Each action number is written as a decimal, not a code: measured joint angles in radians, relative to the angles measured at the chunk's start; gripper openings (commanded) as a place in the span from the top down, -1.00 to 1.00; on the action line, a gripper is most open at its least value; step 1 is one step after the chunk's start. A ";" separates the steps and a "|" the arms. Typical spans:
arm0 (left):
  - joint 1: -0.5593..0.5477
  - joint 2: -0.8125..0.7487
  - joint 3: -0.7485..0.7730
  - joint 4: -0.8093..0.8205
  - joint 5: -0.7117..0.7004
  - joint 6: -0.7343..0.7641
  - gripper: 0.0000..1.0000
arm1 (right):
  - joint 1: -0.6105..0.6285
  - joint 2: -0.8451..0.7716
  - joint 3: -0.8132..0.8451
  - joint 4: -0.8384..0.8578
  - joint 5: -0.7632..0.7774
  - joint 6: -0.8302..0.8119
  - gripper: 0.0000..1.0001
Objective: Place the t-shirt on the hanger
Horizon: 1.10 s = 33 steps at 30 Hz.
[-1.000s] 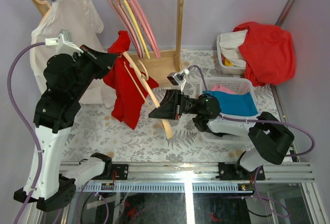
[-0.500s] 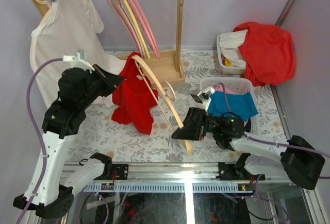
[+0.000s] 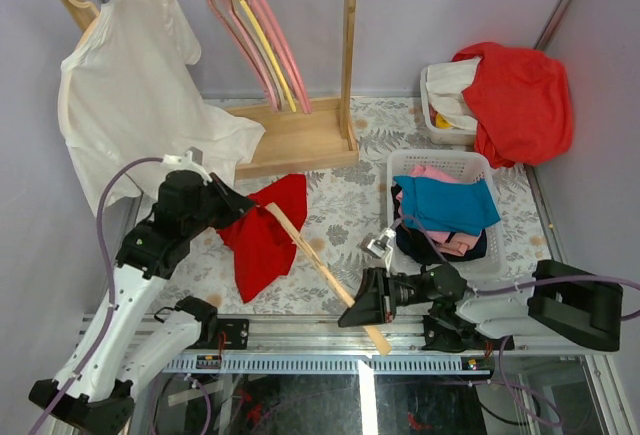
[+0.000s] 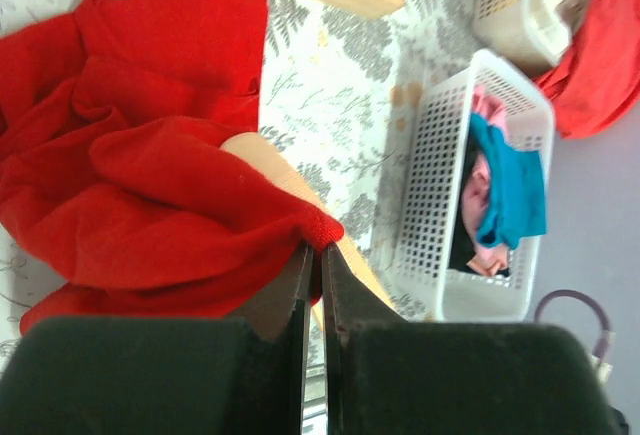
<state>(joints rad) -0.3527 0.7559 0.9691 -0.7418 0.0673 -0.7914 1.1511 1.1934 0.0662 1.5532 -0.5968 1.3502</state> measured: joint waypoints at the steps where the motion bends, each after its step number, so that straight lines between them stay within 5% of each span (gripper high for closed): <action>1: -0.010 -0.003 -0.025 0.004 -0.002 -0.002 1.00 | 0.012 -0.020 -0.025 -0.005 0.013 -0.004 1.00; 6: -0.061 -0.008 -0.117 0.027 -0.018 -0.021 1.00 | 0.022 -0.289 -0.059 -0.172 0.061 -0.060 1.00; 13: -0.140 0.008 -0.158 0.060 -0.061 -0.043 1.00 | 0.024 -0.722 0.021 -0.647 0.092 -0.200 1.00; 23: -0.153 0.021 -0.074 0.056 -0.140 -0.043 1.00 | 0.077 -0.490 0.030 -0.697 0.071 -0.214 1.00; 33: -0.153 0.087 -0.035 0.050 -0.184 -0.032 1.00 | 0.151 -0.566 0.047 -0.766 0.056 -0.265 1.00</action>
<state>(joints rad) -0.5053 0.8433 0.9340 -0.6918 -0.1169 -0.8230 1.3025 0.6277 0.1135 0.7868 -0.5404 1.0851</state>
